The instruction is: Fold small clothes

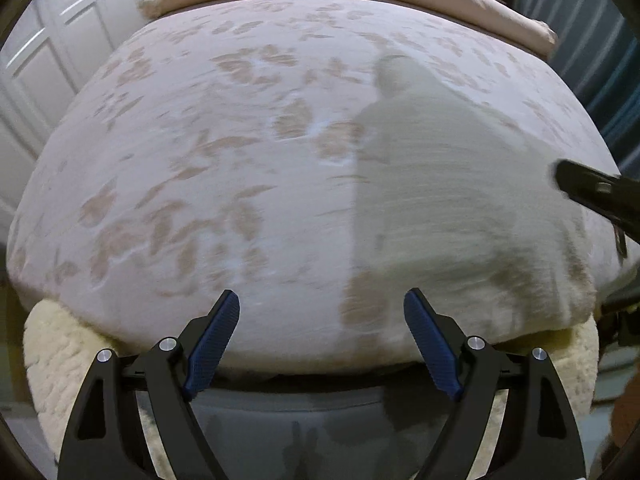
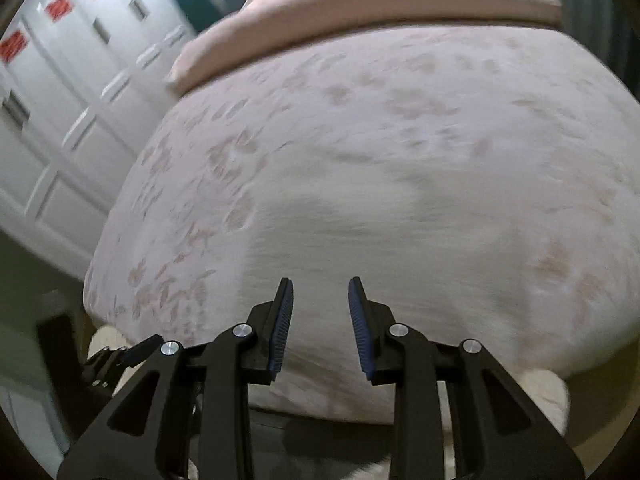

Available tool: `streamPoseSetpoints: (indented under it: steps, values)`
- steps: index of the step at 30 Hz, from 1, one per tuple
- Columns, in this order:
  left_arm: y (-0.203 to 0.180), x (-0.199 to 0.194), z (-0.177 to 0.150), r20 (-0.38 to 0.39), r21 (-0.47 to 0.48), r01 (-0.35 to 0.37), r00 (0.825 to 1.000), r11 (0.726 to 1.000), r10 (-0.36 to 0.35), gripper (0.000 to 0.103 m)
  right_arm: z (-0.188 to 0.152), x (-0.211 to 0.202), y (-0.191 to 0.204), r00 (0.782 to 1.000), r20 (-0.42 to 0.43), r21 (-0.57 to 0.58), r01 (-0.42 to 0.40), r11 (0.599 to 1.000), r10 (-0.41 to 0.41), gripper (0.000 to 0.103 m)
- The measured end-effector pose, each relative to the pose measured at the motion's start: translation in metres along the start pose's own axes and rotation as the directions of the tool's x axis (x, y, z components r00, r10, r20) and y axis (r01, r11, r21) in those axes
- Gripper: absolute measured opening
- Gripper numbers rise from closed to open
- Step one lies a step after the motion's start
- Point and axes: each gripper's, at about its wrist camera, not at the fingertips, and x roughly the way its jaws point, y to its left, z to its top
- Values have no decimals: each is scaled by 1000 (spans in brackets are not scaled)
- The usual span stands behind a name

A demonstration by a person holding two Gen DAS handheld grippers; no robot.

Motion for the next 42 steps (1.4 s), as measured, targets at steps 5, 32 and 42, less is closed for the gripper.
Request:
streamPoseSetpoints:
  steps: [5, 32, 42]
  values:
    - [28, -3, -6, 5, -51, -37, 999, 998, 37, 83, -13, 93, 25, 990, -131, -131, 34, 991, -52, 28]
    - [-78, 43, 21, -35, 110, 40, 999, 993, -36, 92, -25, 6, -109, 987, -64, 218, 155, 963, -144, 31]
    - [-79, 39, 21, -27, 116, 26, 999, 993, -23, 92, -82, -33, -128, 999, -45, 385, 6, 923, 13, 46]
